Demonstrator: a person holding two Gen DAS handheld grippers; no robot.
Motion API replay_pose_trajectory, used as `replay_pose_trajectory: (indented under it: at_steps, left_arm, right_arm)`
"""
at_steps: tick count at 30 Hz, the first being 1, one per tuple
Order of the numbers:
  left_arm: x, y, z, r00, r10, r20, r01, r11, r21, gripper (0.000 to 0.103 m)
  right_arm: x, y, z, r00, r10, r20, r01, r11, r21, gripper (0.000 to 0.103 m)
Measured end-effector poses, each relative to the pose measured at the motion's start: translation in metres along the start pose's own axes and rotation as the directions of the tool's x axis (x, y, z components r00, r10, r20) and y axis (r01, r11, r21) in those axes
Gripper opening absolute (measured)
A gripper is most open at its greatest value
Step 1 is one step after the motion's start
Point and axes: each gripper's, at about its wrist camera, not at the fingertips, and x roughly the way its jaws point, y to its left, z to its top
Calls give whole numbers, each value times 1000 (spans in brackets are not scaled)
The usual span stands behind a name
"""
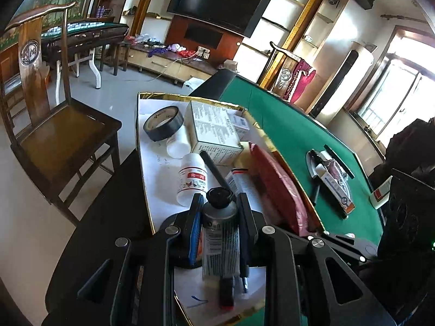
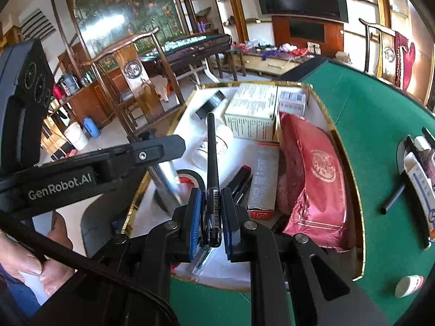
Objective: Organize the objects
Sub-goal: 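Carry the tube and black pen over the white tray, then lower the tube and pen into the tray and open both tools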
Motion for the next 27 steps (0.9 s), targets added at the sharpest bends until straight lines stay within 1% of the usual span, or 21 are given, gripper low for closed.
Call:
replay_pose_trajectory:
  at_steps: [5, 9, 11, 14, 18, 21, 22, 25, 27]
  left_arm:
    - [13, 7, 3, 1000, -5, -25, 5, 1000, -3, 21]
    - [25, 5, 6, 999, 3, -52, -2, 1000, 13, 21]
    - [28, 4, 7, 998, 19, -57, -17, 1000, 23, 21]
    - [32, 7, 8, 998, 16, -68, -15, 1000, 15, 21]
    - [32, 8, 8, 997, 42, -66, -40, 999, 24, 21]
    - [33, 9, 10, 997, 35, -75, -34, 999, 19, 22]
    - [33, 9, 10, 996, 36, -78, -34, 999, 18, 22]
    - [32, 9, 12, 996, 35, -87, -34, 999, 13, 30]
    - [25, 8, 12, 997, 29, -68, -28, 1000, 13, 34]
  right_arm:
    - [13, 5, 1, 1000, -13, -26, 13, 1000, -4, 13]
    - [23, 7, 2, 999, -21, -43, 21, 1000, -7, 13]
    - [26, 8, 2, 998, -26, -50, 26, 1000, -9, 13]
    - [32, 8, 2, 998, -26, -61, 26, 1000, -7, 13]
    - [33, 10, 2, 998, -32, -62, 31, 999, -18, 13]
    - [36, 13, 2, 997, -40, -69, 38, 999, -31, 13]
    - [37, 14, 2, 997, -49, -66, 46, 998, -36, 13]
    - [36, 18, 3, 994, -88, -65, 83, 994, -74, 15]
    - [29, 22, 3, 992, -121, -45, 116, 989, -96, 21]
